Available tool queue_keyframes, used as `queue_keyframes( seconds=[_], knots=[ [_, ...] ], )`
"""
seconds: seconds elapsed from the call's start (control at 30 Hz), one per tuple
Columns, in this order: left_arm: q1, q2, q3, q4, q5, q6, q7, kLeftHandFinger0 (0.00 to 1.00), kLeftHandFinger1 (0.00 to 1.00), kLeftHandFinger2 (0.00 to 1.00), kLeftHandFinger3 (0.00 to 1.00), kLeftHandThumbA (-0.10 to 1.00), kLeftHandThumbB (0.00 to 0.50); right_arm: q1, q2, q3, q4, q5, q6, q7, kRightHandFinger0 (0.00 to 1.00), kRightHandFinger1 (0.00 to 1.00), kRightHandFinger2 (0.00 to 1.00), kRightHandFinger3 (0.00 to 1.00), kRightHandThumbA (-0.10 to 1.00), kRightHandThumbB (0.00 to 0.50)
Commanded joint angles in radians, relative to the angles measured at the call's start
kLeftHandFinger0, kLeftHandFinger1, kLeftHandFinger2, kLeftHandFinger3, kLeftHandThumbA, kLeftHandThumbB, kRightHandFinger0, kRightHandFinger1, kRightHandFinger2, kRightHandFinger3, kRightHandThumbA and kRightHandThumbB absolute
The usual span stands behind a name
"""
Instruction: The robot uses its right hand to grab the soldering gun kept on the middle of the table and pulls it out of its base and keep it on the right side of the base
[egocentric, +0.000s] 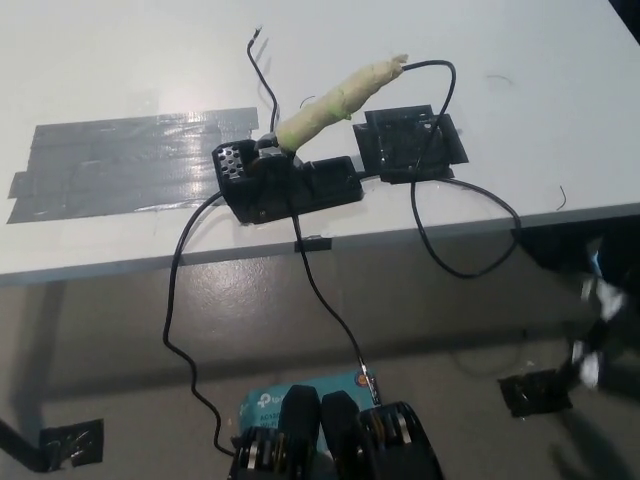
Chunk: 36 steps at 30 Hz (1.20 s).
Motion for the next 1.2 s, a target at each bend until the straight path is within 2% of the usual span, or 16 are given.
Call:
queue_keyframes(
  seconds=[0.0,0.07,0.23,0.27,0.37,0.43,0.5,0.63,0.77,0.87,1.0,1.07,1.17],
  knots=[
    [0.003,0.012,-0.003,-0.026,0.005,0.023,-0.018,0.35,0.49,0.63,0.82,0.58,0.268,-0.172,-0.035,-0.032,-0.064,-0.047,0.037,0.031,1.00,1.00,1.00,1.00,0.21,0.133],
    [0.005,0.011,-0.001,-0.021,0.002,0.017,-0.020,0.36,0.50,0.62,0.83,0.58,0.278,-0.359,-0.001,-0.027,-0.053,-0.113,0.050,0.068,1.00,1.00,1.00,1.00,0.32,0.146],
    [0.012,0.013,-0.002,-0.031,0.008,0.020,-0.018,0.37,0.51,0.63,0.83,0.59,0.278,-0.513,0.066,0.021,-0.017,-0.164,0.050,0.063,1.00,1.00,1.00,1.00,0.34,0.171],
    [0.011,0.013,0.001,-0.030,0.007,0.020,-0.017,0.39,0.52,0.66,0.83,0.60,0.276,-0.575,0.120,0.062,0.045,-0.185,-0.025,-0.010,1.00,1.00,1.00,1.00,0.31,0.161],
    [0.010,0.014,0.001,-0.034,0.009,0.023,-0.017,0.41,0.52,0.66,0.84,0.60,0.281,-0.629,0.144,0.096,0.089,-0.211,-0.034,-0.001,1.00,1.00,1.00,1.00,0.38,0.164],
    [0.011,0.013,0.003,-0.031,0.004,0.018,-0.018,0.39,0.51,0.67,0.84,0.59,0.270,-0.709,0.170,0.156,0.192,-0.248,-0.080,0.012,1.00,1.00,1.00,1.00,0.41,0.178],
    [0.016,0.014,0.005,-0.035,0.003,0.020,-0.018,0.38,0.51,0.65,0.85,0.59,0.268,-0.744,0.192,0.183,0.260,-0.253,-0.110,0.006,1.00,1.00,1.00,1.00,0.37,0.198],
    [0.010,0.025,-0.006,-0.037,0.013,0.032,-0.027,0.43,0.53,0.67,0.83,0.61,0.279,-0.864,0.241,0.278,0.537,-0.296,-0.199,0.009,1.00,1.00,1.00,1.00,0.38,0.197],
    [0.006,0.023,-0.010,-0.044,0.014,0.048,-0.029,0.41,0.52,0.65,0.82,0.60,0.270,-0.903,0.245,0.326,0.652,-0.329,-0.268,-0.013,1.00,1.00,1.00,1.00,0.37,0.214],
    [0.008,0.027,-0.006,-0.052,0.010,0.054,-0.034,0.42,0.53,0.68,0.84,0.60,0.273,-0.959,0.258,0.399,0.765,-0.385,-0.269,0.025,1.00,1.00,1.00,1.00,0.43,0.262],
    [-0.001,0.034,-0.013,-0.054,0.021,0.058,-0.039,0.42,0.53,0.67,0.84,0.62,0.274,-1.004,0.284,0.449,0.864,-0.408,-0.285,0.028,1.00,1.00,1.00,1.00,0.48,0.320],
    [-0.005,0.036,-0.014,-0.054,0.021,0.058,-0.042,0.45,0.55,0.69,0.84,0.63,0.282,-1.006,0.292,0.453,0.878,-0.409,-0.287,0.032,1.00,1.00,1.00,1.00,0.47,0.322],
    [-0.013,0.037,-0.016,-0.043,0.021,0.054,-0.045,0.44,0.51,0.64,0.81,0.63,0.313,-1.004,0.315,0.504,0.895,-0.438,-0.273,0.085,1.00,1.00,1.00,1.00,0.58,0.349]
  ],
)
